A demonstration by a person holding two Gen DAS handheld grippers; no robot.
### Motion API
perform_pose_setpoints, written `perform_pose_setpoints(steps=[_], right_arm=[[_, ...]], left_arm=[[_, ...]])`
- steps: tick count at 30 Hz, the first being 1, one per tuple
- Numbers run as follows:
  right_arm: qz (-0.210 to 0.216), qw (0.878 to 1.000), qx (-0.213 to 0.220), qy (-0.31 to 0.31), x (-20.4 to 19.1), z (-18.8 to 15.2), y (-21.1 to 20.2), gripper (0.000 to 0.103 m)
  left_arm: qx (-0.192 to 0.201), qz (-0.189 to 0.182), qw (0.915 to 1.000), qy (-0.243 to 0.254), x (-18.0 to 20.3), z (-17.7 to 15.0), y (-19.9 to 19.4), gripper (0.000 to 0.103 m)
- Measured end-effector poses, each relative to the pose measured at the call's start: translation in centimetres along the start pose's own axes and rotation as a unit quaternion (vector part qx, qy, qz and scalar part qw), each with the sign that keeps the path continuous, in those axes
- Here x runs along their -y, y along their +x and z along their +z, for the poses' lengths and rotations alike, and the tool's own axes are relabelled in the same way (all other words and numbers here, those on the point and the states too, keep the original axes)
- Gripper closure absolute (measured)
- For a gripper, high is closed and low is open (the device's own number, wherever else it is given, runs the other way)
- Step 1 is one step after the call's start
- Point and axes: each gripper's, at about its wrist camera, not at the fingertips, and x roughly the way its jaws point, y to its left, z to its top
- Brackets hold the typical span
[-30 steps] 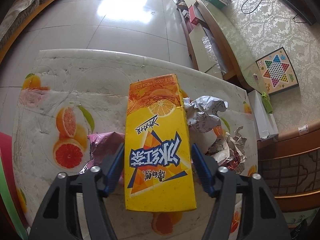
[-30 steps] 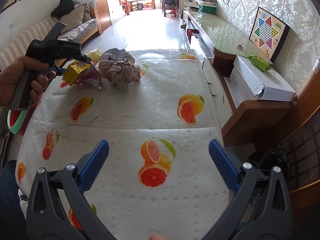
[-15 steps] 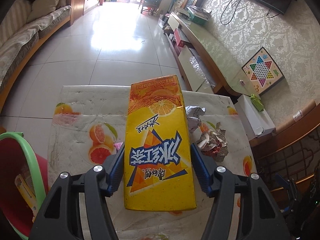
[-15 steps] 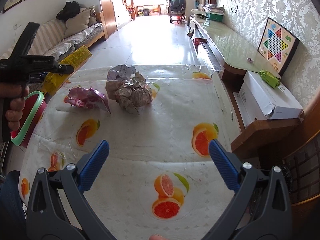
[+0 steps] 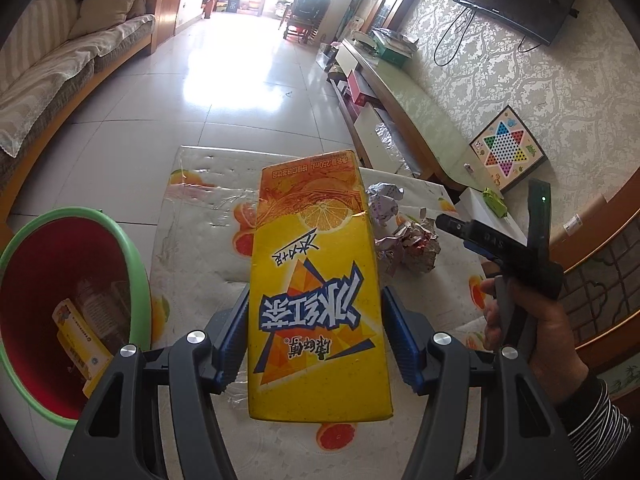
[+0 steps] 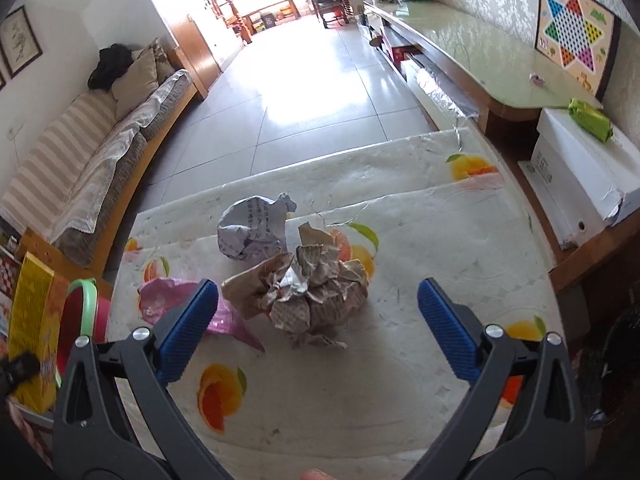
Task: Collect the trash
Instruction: 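Grasp the crumpled newspaper ball with the right tool while the left tool holds the orange carton, then drop the orange carton into the red bin with the left tool while the right holds the paper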
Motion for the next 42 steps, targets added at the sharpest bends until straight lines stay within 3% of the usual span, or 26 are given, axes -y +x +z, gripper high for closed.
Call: perform_pose_setpoints(steps=[7, 14, 15, 17, 20, 31, 42], right_arm=[[-0.009, 0.998, -0.032, 0.059, -0.9, 0.3, 4.4, 0.005], [-0.055, 0.998, -0.042, 0.009, -3.0, -1.1, 6.3, 0.006], [-0.062, 0.997, -0.043, 0.001, -3.1, -1.3, 6.4, 0.008], [-0.081, 0.996, -0.034, -0.018, -3.2, -1.7, 6.2, 0.030], [-0.073, 0.997, -0.031, -0.024, -2.5, -1.7, 5.6, 0.049], [-0.066, 0.995, 0.042, -0.067, -2.2, -2.0, -2.1, 0.052], [-0.029, 0.979, 0.095, -0.179, -10.1, -3.5, -9.1, 0.051]], left_arm=[[0.012, 0.000, 0.9999, 0.009, -0.7, -0.4, -2.1, 0.045], [0.029, 0.003, 0.9994, 0.021, -1.0, -0.1, -3.9, 0.044], [0.030, 0.004, 0.9993, 0.022, -1.2, -0.2, -4.1, 0.044], [0.031, 0.006, 0.9993, 0.021, -1.3, -0.3, -4.3, 0.044], [0.035, 0.009, 0.9992, 0.018, -1.9, -0.6, -4.7, 0.044], [0.056, 0.020, 0.9982, -0.004, -4.6, -2.2, -5.9, 0.044], [0.086, 0.058, 0.9940, -0.033, -9.2, -3.5, -8.6, 0.044]])
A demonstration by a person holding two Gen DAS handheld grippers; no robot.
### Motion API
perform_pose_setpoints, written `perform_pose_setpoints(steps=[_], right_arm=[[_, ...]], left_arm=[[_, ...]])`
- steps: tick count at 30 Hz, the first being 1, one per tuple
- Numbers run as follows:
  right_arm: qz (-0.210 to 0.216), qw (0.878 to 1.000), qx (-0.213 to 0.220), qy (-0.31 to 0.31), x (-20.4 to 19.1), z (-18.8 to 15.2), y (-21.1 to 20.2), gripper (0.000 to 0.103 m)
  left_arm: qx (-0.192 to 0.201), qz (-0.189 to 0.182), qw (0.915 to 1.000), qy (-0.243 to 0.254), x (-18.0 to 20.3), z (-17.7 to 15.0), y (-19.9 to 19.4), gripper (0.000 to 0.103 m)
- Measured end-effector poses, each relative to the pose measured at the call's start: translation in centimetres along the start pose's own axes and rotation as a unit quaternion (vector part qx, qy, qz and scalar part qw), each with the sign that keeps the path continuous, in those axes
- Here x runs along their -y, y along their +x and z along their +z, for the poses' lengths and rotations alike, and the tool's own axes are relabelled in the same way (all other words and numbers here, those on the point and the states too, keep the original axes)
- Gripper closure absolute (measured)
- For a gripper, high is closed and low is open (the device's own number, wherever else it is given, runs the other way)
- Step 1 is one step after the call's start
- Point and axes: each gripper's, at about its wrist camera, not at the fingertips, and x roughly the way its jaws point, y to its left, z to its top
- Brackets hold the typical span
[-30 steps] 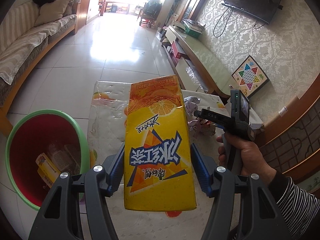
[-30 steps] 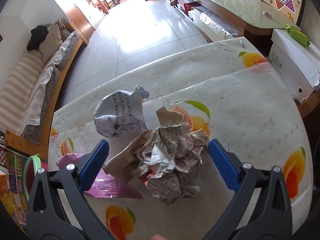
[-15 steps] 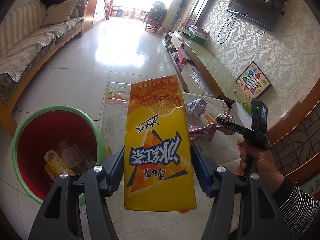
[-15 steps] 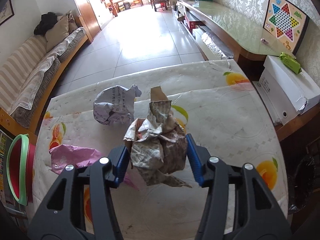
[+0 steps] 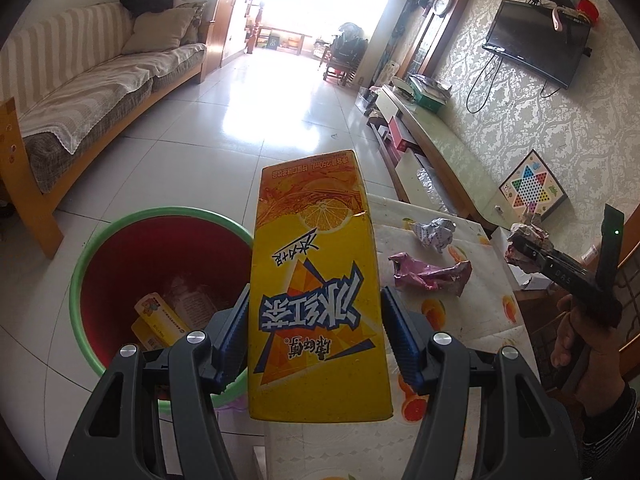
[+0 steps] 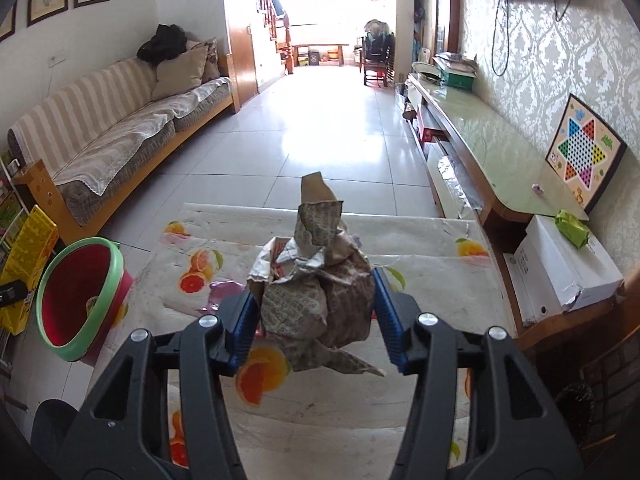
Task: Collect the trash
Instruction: 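Drop the orange carton into the red bin with the left tool while the right holds the paper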
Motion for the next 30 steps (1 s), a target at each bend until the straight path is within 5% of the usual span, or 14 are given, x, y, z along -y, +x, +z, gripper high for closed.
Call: perform_pose_setpoints(steps=[8, 15, 16, 18, 19, 30], right_arm=[[0.049, 0.997, -0.003, -0.052, -6.6, 0.1, -1.0, 0.051], [0.086, 0.992, -0.014, -0.091, -12.6, -0.3, -1.1, 0.051], [0.090, 0.991, -0.014, -0.099, -13.4, -0.3, -1.1, 0.051], [0.099, 0.989, -0.016, -0.109, -15.0, -0.2, -1.0, 0.051], [0.102, 0.988, -0.016, -0.115, -15.8, -0.1, -0.9, 0.051], [0.151, 0.973, -0.020, -0.175, -24.6, 0.5, 0.8, 0.051]], left_arm=[[0.013, 0.054, 0.9982, -0.022, -5.0, 0.1, -0.8, 0.044], [-0.017, 0.083, 0.9956, -0.040, -9.1, 0.6, 1.3, 0.043], [-0.022, 0.087, 0.9950, -0.043, -9.6, 0.7, 1.6, 0.042], [-0.020, 0.087, 0.9944, -0.056, -10.5, 0.7, 1.6, 0.018], [-0.012, 0.086, 0.9943, -0.062, -10.9, 0.6, 1.3, 0.015], [0.031, 0.107, 0.9877, -0.110, -15.1, -2.1, -3.2, 0.014]])
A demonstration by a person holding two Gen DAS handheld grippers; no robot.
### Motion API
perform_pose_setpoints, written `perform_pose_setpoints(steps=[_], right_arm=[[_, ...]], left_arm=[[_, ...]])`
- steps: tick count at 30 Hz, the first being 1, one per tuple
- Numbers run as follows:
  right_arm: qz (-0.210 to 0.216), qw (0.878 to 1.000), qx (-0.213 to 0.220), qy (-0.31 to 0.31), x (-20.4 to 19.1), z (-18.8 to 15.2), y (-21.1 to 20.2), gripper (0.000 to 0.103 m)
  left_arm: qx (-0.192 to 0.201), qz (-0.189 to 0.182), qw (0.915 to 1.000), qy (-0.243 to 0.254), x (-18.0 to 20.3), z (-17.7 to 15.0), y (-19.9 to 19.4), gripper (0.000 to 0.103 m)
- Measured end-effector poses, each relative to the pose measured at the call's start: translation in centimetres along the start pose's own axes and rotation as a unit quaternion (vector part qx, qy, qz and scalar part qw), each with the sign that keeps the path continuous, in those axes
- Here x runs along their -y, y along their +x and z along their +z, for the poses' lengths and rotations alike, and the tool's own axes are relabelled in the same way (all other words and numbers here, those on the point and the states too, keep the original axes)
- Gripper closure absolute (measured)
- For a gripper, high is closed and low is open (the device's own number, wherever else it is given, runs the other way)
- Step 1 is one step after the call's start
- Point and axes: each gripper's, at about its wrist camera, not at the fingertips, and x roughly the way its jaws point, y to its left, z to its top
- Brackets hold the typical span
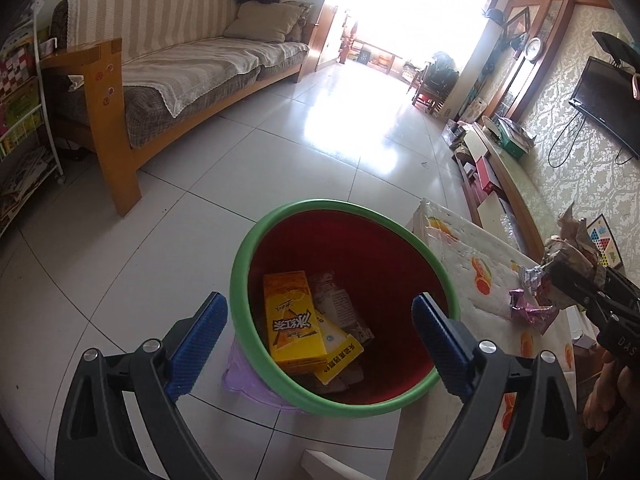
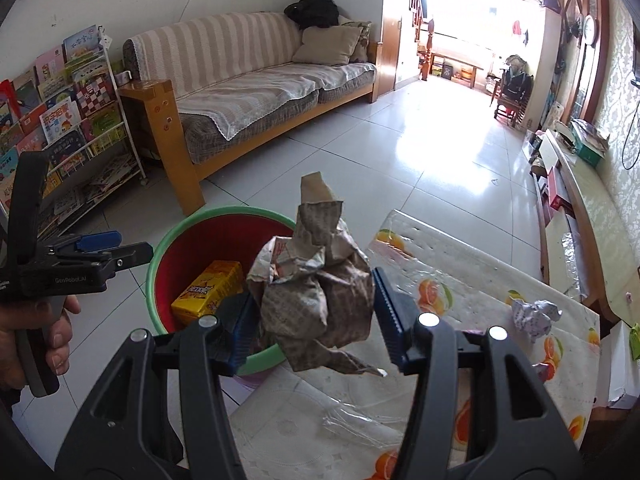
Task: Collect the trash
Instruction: 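Drop the orange carton into the red bin with the left tool while the right holds the paper, then open the right tool over the red bin to drop the crumpled paper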
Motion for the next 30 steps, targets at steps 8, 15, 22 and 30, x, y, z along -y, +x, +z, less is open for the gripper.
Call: perform_pose_setpoints(steps=[8, 15, 22, 30], right_arm=[[0.017, 0.999, -0.025, -0.031, -3.6, 1.4, 4.6, 0.050], [0.015, 0.998, -0.050, -0.046, -5.8, 1.8, 8.5, 0.049], [0.015, 0.995, -0.086, -0.058, -7.4, 1.5, 11.3, 0.020], [0.007, 0.996, -0.070, -0.049, -6.3, 1.4, 9.4, 0.005]], left_arm=[[0.030, 0.016, 0.9993, -0.018, -2.7, -1.2, -3.4, 0.014], [0.036, 0.028, 0.9989, -0.010, -3.4, -1.6, -4.8, 0.011], [0.032, 0.039, 0.9987, -0.008, -4.1, -1.8, -4.8, 0.008], [0.025, 0.042, 0.9988, -0.002, -3.1, -1.7, -4.3, 0.008]])
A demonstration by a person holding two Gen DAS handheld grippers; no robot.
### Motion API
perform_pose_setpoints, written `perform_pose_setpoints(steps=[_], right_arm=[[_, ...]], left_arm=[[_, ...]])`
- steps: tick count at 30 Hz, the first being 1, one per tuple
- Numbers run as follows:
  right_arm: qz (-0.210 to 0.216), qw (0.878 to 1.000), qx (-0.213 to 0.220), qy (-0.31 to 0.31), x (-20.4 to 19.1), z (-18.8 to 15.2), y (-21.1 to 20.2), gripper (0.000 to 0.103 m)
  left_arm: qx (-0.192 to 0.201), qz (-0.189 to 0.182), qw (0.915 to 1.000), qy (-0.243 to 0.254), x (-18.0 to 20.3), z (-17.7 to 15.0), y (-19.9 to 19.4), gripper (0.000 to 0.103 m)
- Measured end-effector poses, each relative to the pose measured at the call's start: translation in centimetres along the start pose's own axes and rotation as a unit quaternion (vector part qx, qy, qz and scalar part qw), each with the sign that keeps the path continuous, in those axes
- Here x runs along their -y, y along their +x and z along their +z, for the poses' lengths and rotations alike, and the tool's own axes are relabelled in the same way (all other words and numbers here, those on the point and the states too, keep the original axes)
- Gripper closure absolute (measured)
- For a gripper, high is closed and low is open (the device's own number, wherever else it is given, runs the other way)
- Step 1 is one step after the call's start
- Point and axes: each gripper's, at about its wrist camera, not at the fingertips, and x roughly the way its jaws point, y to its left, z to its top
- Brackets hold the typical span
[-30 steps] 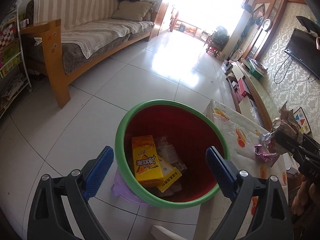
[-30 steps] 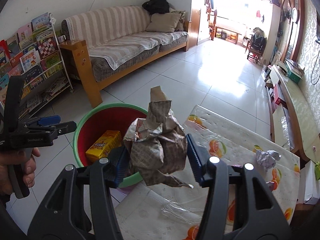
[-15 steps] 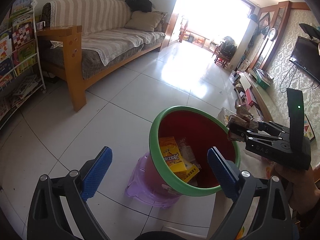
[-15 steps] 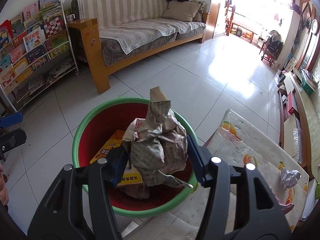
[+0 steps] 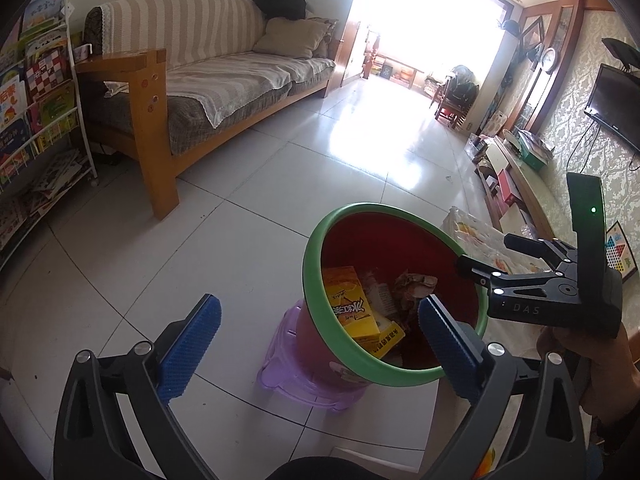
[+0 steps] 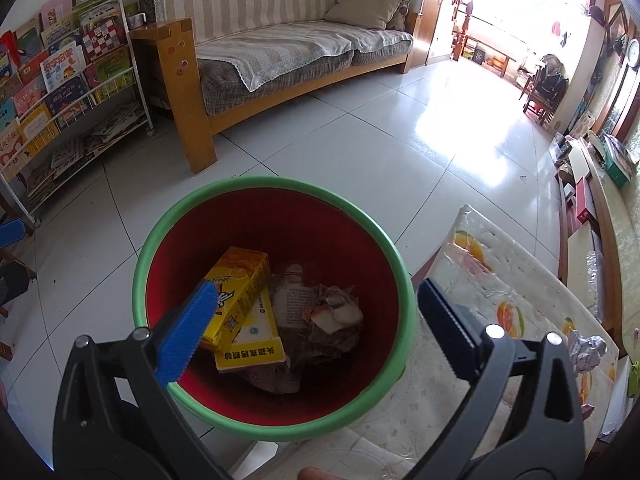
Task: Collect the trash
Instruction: 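Open the right tool over the red bin to drop the crumpled paper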
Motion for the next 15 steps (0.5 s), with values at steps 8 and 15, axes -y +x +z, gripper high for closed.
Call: perform_pose_setpoints(steps=[8, 15], right_arm=[[-0.016, 0.999, 0.024, 0.026, 4.1, -2.0, -3.8, 0.005], [-0.062, 0.996, 0.032, 0.055, 10.6, -7.9, -8.4, 0.005]], left_arm=[[-0.008, -0.027, 0.9989, 0.039, 5.1, 0.3, 0.8, 0.008], [-0.020, -0.105, 0.9873, 0.117, 13.4, -0.1, 2.3, 0.008]])
